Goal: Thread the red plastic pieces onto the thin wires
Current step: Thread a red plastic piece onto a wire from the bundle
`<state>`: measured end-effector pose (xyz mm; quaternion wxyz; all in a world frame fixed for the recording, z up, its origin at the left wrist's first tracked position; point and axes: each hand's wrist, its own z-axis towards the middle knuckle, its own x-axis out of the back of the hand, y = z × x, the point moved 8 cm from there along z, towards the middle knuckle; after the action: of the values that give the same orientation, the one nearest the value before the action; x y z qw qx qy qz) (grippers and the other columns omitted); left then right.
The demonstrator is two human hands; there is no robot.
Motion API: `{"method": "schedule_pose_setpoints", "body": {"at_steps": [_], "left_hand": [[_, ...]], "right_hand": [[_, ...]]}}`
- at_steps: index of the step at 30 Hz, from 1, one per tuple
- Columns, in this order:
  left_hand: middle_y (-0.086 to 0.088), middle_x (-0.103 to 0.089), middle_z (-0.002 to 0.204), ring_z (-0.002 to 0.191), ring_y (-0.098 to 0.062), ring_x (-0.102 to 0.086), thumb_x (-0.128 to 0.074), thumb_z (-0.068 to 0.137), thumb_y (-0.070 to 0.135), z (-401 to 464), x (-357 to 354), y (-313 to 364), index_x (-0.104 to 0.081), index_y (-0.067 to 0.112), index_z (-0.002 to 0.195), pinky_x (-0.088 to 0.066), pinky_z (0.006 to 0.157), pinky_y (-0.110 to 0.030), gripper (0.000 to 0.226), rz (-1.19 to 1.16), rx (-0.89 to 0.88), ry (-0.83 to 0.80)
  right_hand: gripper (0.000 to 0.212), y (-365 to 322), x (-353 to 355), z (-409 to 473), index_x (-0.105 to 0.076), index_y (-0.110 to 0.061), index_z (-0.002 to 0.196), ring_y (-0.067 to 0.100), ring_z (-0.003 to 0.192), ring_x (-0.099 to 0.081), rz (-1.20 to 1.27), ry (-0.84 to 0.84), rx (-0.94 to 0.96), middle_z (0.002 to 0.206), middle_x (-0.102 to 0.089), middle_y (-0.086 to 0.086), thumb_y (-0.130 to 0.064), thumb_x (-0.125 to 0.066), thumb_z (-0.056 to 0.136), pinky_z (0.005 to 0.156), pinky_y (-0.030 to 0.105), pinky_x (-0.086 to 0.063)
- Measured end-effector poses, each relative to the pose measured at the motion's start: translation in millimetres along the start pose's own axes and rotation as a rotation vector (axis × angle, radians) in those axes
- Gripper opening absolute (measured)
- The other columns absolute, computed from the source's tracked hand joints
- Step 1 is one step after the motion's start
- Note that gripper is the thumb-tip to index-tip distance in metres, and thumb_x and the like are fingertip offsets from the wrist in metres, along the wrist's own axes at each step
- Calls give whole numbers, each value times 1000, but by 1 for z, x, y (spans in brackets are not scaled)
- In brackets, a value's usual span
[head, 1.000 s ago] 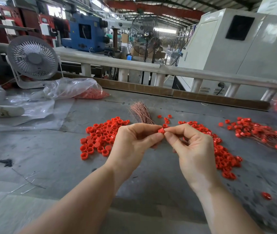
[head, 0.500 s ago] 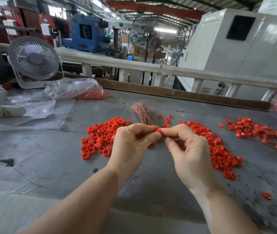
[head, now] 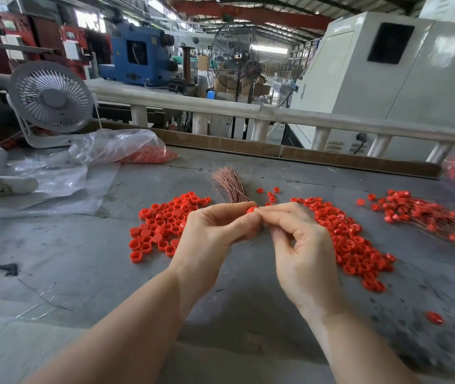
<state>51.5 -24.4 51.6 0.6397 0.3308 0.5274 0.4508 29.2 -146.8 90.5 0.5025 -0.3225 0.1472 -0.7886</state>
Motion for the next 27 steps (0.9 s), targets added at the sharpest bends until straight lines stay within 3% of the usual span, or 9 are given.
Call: {"method": "schedule_pose_setpoints", "body": {"at_steps": [5, 10, 13, 18, 24, 27], "left_hand": [[-4, -71, 69, 60, -9, -64, -73, 55, 19, 2, 3, -4, -75, 12, 73, -52, 60, -17, 20, -40, 35, 18], [-7, -70, 69, 58, -8, -64, -64, 66, 12, 2, -4, -11, -73, 9, 76, -52, 57, -15, 15, -164, 129, -26], [-7, -70, 71, 58, -8, -64, -61, 69, 11, 0, -12, -15, -75, 9, 73, -53, 57, -15, 16, -264, 198, -81], [-4, -66, 69, 55, -7, -61, -57, 73, 10, 0, -15, -16, -74, 7, 76, -53, 57, -15, 17, -384, 255, -110], [-3, -63, 67, 53, -6, -55, -55, 74, 11, 0, -15, -17, -72, 7, 78, -51, 55, -14, 18, -376, 265, -120], [-2, -62, 66, 53, -5, -54, -56, 73, 12, 1, -13, -16, -68, 7, 82, -50, 55, -14, 16, -329, 227, -113]], "right_hand": [[35, -1, -1, 0, -73, -11, 93, 4, 91, -61, 52, -43, -33, 91, -67, -7, 13, -51, 82, 86, 15, -46], [39, 11, 7, 1, -71, -26, 80, -4, 69, -61, 317, 31, -217, 75, -71, -14, 9, -53, 80, 65, 7, -42], [28, 14, 14, 1, -69, -30, 73, -3, 56, -55, 291, 118, -244, 69, -69, -18, -6, -54, 75, 56, 7, -38], [21, 21, 17, 0, -69, -28, 70, 4, 45, -45, 228, 155, -275, 64, -66, -17, -12, -56, 73, 50, 11, -35], [37, 18, 16, -1, -68, -31, 71, 17, 52, -52, 162, 139, -231, 70, -67, -15, 4, -60, 79, 51, 14, -37], [39, 18, 16, 0, -67, -31, 70, 16, 52, -52, 153, 139, -234, 68, -67, -18, 6, -61, 79, 51, 14, -37]]}}
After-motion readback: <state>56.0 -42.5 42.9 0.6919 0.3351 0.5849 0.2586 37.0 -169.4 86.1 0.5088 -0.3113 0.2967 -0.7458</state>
